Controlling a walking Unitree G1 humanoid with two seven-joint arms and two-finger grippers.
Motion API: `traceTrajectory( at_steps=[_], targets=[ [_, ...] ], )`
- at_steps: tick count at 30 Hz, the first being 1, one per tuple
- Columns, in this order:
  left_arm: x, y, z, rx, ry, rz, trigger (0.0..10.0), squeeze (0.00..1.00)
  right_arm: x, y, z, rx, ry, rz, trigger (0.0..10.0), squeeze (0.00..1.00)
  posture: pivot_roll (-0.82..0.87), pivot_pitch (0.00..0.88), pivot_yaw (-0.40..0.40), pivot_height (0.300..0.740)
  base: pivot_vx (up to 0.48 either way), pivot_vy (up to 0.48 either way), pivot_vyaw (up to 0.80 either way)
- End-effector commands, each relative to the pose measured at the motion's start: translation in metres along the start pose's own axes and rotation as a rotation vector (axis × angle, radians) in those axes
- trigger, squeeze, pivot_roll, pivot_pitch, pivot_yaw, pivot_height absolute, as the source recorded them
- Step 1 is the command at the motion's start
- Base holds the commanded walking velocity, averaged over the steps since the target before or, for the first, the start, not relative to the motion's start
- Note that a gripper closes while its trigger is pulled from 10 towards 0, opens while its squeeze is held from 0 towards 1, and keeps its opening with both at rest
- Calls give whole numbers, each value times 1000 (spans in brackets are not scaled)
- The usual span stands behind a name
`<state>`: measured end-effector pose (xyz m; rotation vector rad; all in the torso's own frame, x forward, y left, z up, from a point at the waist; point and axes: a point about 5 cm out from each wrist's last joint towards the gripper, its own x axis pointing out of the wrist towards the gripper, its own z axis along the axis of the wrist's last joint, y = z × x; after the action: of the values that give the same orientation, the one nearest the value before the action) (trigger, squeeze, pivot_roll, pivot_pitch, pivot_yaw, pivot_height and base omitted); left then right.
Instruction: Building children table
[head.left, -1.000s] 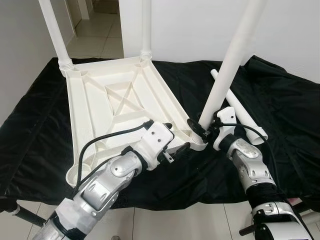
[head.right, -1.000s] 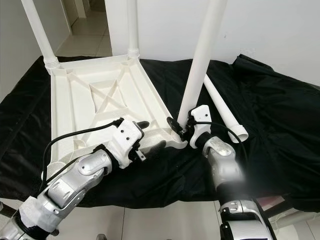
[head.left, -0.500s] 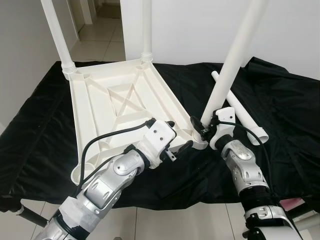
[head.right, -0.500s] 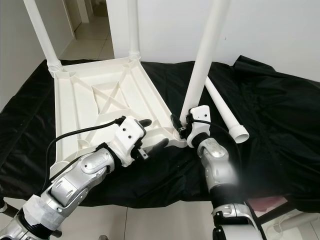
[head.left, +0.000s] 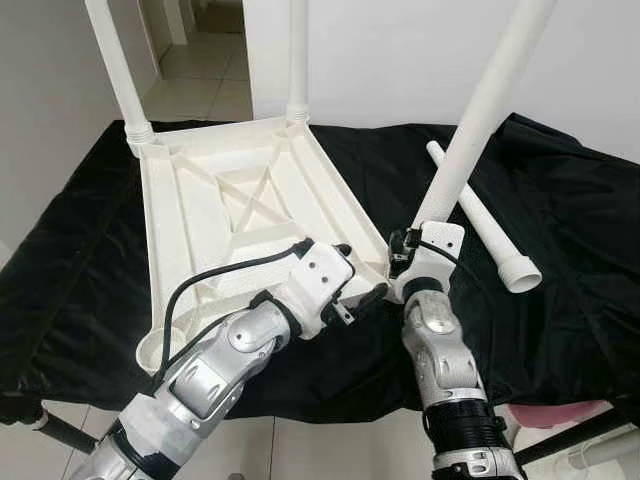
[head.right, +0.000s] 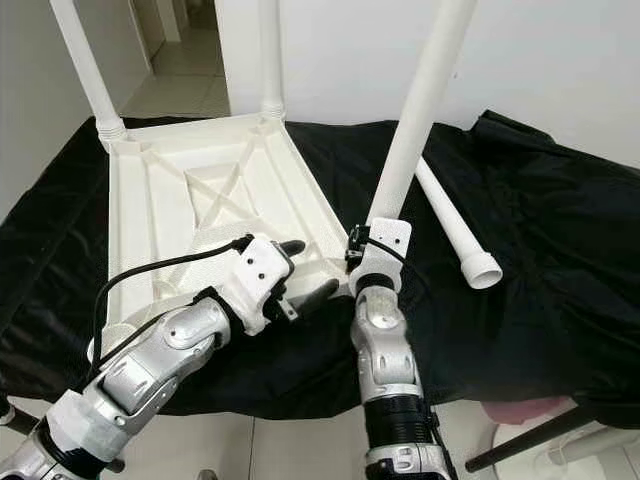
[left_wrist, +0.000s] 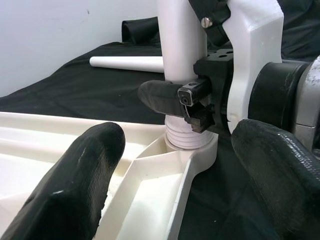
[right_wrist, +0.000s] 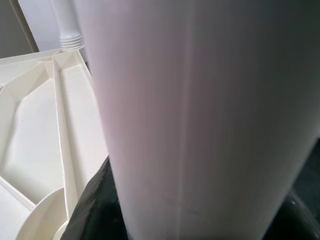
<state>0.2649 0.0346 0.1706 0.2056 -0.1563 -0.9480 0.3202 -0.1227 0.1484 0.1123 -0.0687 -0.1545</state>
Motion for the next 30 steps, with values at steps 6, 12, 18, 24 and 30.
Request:
traceTrajectory(
  at_steps=[6, 12, 18, 24, 30],
  targets=[
    [-2, -9, -4, 3, 17, -181, 10000, 0, -5, -7, -6, 29, 49, -17, 10000, 0, -93, 48, 6, 740, 0, 0, 0],
    [-3, -10, -5, 1, 19, -175, 10000, 0, -7, -5, 1, 34, 12, 44, 10000, 1000, -88, 49, 0, 740, 0, 0, 0],
    [-4, -10, -6, 0, 22, -170, 10000, 0, -7, -13, 3, 9, -4, 213, 10000, 1000, -82, 46, -8, 740, 0, 0, 0],
    [-5, -10, -6, 0, 23, -169, 10000, 0, -6, -20, 3, -24, 2, 294, 10000, 0, -80, 45, -11, 740, 0, 0, 0],
    [-5, -10, -6, 1, 24, -168, 10000, 0, 3, -30, 6, -127, -5, 570, 10000, 0, -76, 39, -8, 740, 0, 0, 0]
  ],
)
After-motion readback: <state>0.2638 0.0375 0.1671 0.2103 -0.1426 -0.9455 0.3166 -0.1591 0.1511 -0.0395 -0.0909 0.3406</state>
